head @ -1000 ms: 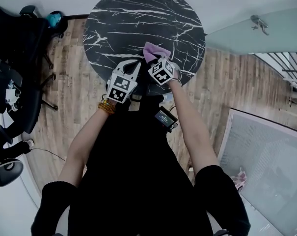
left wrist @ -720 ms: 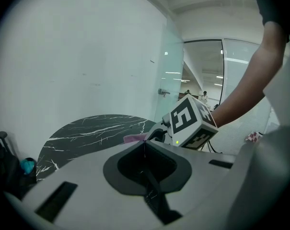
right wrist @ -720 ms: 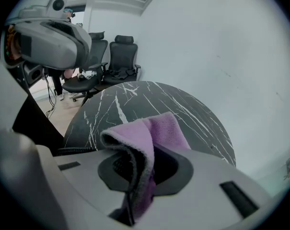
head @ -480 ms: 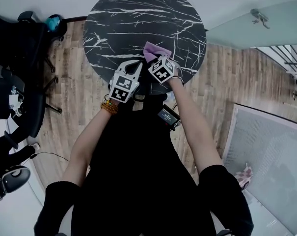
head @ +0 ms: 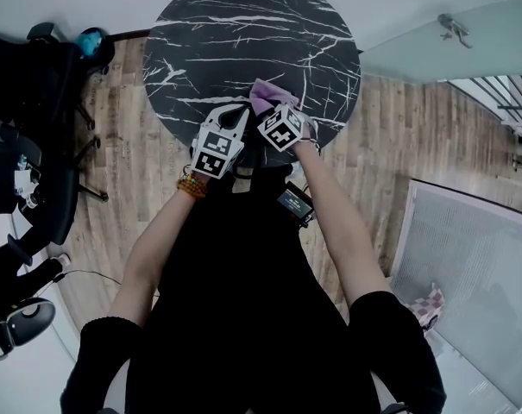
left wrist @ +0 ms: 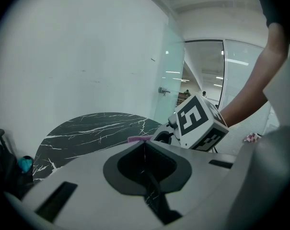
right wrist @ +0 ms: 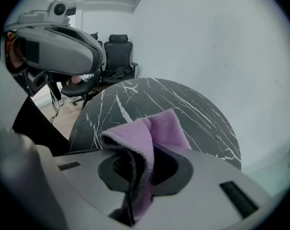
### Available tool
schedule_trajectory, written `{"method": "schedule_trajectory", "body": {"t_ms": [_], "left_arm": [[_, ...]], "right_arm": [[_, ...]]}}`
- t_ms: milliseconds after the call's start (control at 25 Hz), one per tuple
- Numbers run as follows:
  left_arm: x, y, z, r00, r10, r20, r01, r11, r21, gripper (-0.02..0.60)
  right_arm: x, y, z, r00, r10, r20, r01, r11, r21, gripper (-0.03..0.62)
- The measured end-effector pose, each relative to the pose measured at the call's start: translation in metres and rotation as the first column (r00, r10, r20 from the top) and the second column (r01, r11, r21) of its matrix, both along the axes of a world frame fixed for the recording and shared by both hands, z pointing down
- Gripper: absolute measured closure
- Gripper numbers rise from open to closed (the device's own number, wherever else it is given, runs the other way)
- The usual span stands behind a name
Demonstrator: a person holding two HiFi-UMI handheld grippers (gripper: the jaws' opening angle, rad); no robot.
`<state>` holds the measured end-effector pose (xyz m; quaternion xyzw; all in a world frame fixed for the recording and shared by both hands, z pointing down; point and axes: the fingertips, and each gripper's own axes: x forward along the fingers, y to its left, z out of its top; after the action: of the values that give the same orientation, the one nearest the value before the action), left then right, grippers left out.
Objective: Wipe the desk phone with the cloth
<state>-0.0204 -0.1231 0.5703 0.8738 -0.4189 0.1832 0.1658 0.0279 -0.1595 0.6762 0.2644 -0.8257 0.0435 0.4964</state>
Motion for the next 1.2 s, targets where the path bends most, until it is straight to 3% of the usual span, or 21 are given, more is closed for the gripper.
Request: {"method": "schedule_trajectory", "body": {"t_ms": [1200], "left_arm": [[-0.002,0.000,0.009,1.000,0.020,0.014,-0.020,1.000,-0.009,0.568]], "right_arm": [[-0.006,0.037,0.017,1.000,0.012,0.026,-0.011,0.999,-0.041,0.536]]}}
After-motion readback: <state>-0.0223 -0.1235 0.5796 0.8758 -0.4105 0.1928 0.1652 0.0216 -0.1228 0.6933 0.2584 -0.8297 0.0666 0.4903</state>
